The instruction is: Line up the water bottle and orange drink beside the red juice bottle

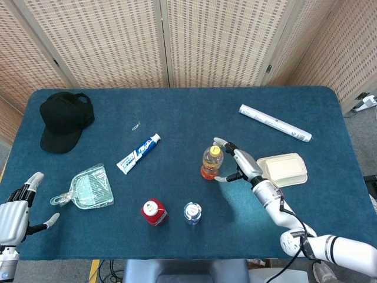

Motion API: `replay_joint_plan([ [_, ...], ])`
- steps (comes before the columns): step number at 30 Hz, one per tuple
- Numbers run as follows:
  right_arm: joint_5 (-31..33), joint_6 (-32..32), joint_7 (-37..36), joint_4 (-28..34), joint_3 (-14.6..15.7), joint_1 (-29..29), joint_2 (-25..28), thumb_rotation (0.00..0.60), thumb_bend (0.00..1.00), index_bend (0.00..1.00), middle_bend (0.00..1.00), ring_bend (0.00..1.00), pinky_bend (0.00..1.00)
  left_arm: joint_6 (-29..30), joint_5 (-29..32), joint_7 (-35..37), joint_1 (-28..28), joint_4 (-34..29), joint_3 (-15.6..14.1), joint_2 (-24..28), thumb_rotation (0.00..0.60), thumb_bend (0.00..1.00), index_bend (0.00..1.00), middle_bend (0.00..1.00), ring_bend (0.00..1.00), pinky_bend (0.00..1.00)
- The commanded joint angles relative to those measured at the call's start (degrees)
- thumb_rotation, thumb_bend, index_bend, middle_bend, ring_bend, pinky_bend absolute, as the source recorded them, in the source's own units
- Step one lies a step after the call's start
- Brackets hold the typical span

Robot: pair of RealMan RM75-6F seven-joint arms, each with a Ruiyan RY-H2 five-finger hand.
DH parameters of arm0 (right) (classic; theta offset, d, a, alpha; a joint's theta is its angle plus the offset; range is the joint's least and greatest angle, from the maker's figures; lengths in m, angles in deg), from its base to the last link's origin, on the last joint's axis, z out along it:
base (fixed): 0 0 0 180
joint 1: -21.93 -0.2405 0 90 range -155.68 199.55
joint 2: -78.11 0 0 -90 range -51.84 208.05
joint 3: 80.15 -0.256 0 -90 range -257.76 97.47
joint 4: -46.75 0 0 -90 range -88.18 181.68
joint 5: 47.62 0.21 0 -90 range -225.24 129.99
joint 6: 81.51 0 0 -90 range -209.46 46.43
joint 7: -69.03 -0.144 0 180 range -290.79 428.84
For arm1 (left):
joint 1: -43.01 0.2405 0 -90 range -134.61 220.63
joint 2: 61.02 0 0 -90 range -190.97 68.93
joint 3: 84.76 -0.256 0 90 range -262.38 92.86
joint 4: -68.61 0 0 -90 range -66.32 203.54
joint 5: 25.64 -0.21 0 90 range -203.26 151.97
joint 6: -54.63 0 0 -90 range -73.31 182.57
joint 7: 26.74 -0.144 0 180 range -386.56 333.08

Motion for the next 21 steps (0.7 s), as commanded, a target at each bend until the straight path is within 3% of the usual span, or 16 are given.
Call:
replay_joint_plan([
  [1,0.2,-0.21,-0.47,-1.78,-0.76,-0.58,-1.68,0.6,0.3,0.28,0.23,0.08,0.18,0.07,-0.03,-0.01,0.04,0.03,-0.01,0.0,0.6,0.15,0.13,0.08,0.17,0.18],
  [5,-0.28,-0.76,-1.09,-3.24,-0.73,-0.66,-2.9,0.6,0.42,0.37,0.3,0.12,0.18,0.01,0.02,0.06,0.02,0.1,0.02,0.01,0.6,0.15,0.13,0.08,0.17,0.18],
  [10,-2.36,0.51,-2.75,-3.4,-0.84,0.27,-3.03,0.6,0.47,0.47,0.35,0.16,0.18,-0.01,0.08,0.08,0.04,0.19,0.04,-0.01,0.6,0.15,0.13,0.08,0.17,0.18],
  [21,-11.85,3.93,-9.34,5.39,2.62,5.76,6.41,0.6,0.48,0.5,0.36,0.16,0.19,-0.73,0.18,-0.15,-0.47,0.38,0.18,-0.42,0.6,0.15,0.13,0.08,0.17,0.18],
])
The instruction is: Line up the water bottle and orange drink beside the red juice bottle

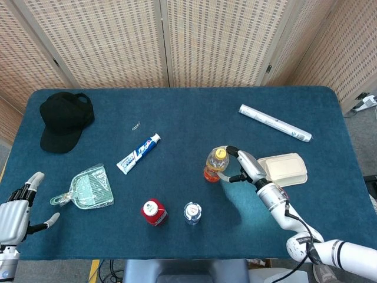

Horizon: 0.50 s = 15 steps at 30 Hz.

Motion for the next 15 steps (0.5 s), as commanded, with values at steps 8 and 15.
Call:
replay_joint_plan([
  [8,-9.9,4.54,-4.51,6.82,6.66,5.68,7.49,0.6,0.47,0.5,0.36,0.16,0.19,-0.97,0.07,-0.67,-1.0,-0.03,0.43,-0.84,0.6,0.15,0.13,0.08,0.17,0.18],
  [15,-17.1,8.03,-7.35,7.71,11.09,7.94,9.09,0.6,0.41,0.5,0.36,0.16,0.19,-1.17,-0.09,-1.25,-1.42,-0.5,0.6,-0.82,0.6,0.15,0.13,0.08,0.17,0.18],
])
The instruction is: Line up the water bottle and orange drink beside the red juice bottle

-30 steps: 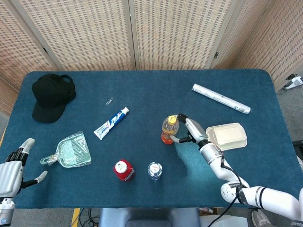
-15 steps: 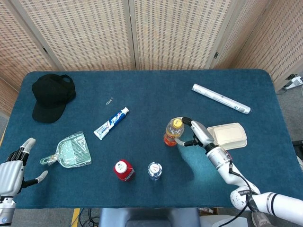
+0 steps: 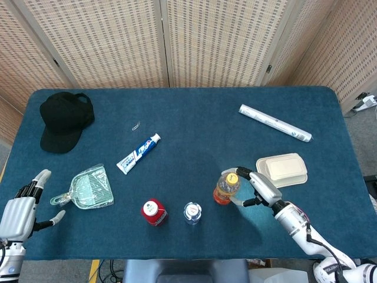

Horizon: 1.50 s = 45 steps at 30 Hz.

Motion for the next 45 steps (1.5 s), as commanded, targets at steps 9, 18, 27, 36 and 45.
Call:
replay_joint_plan([
  [9,-7.5,5.46,-2.91,-1.21,6.04,3.17,0.64,0.6,0.37,0.5,0.36,0.16,0.19,-0.2,0.09,-0.18,-0.26,-0.15,-0.01,-0.06,0.6,0.15,0.13,0.08,0.17,0.18],
  [18,-8.92,7.48,-2.87,-2.38,7.76,4.07,-0.29,0.6,0.35,0.5,0.36,0.16,0.19,0.06,-0.08,0.02,-0.14,0.0,-0.21,-0.12,0.6,0.15,0.13,0.08,0.17,0.18],
  [27,-9.66,8.7,-2.59,-3.45,8.87,4.58,-1.23,0.6,0.35,0.5,0.36,0.16,0.19,0.32,-0.24,0.31,0.06,0.06,-0.38,0.06,0.6,0.15,0.13,0.08,0.17,0.18],
  [36,-10.04,10.03,-3.64,-5.05,8.81,4.51,-2.59,0.6,0.35,0.5,0.35,0.16,0.19,0.27,-0.36,0.27,-0.05,0.05,-0.4,-0.05,0.6,0.15,0.13,0.08,0.17,0.18],
  [45,-9.74,9.44,-4.26,-5.9,8.51,3.53,-3.64,0.6,0.35,0.5,0.35,0.16,0.19,0.44,-0.29,0.28,0.14,0.0,-0.52,0.26,0.6,0.15,0.13,0.08,0.17,0.18],
])
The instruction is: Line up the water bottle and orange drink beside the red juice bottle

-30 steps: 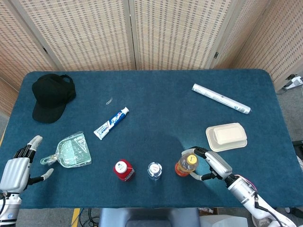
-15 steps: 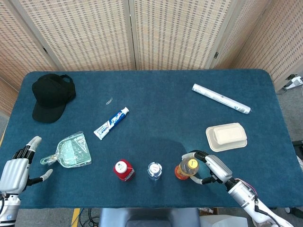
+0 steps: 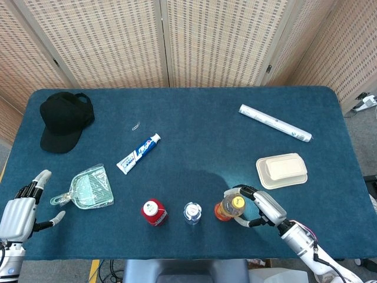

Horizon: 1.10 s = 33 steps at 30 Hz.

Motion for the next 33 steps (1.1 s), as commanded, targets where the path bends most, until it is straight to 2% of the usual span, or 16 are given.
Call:
replay_joint_plan([
  [1,-0.06,-0.36,0.03,-0.1,0.14,-0.28,-0.17,0.6,0.35,0.5,0.35,0.16,0.19,0.08,-0.06,0.01,0.06,-0.05,-0.05,0.07,0.6,0.15,0.13,0.08,0.17,0.18],
  [10,-0.05,-0.81,0.64,-0.12,1.03,-0.47,0.15,0.6,0.35,0.5,0.32,0.16,0.19,0.02,-0.13,0.05,0.1,-0.01,-0.18,-0.04,0.6,0.15,0.13,0.08,0.17,0.18],
  [13,-0.21,-1.3,1.07,0.01,1.27,-0.8,0.46,0.6,0.31,0.43,0.28,0.15,0.19,0.03,-0.24,-0.07,0.06,0.03,-0.18,-0.11,0.6,0.15,0.13,0.08,0.17,0.18],
  [17,-0.52,-1.33,1.62,0.14,1.53,-1.0,0.76,0.6,0.17,0.24,0.15,0.07,0.12,0.18,-0.17,-0.04,0.11,0.03,-0.09,-0.01,0.6,0.15,0.13,0.08,0.17,0.18],
  [22,-0.53,-0.58,2.13,0.36,1.65,-0.74,1.09,0.6,0.08,0.05,0.05,0.01,0.06,0.07,-0.2,-0.07,0.09,0.11,-0.17,-0.06,0.6,0.15,0.13,0.08,0.17,0.18],
  [27,-0.61,1.64,2.55,0.81,1.78,0.33,2.28,0.6,0.08,0.0,0.02,0.0,0.06,-0.01,-0.25,-0.11,-0.07,0.05,-0.03,0.02,0.6,0.15,0.13,0.08,0.17,0.18],
  [33,-0.41,6.1,4.0,3.19,1.89,2.75,6.62,0.6,0.08,0.0,0.04,0.0,0.06,-0.06,-0.15,-0.11,-0.2,-0.09,0.15,0.33,0.6,0.15,0.13,0.08,0.17,0.18],
])
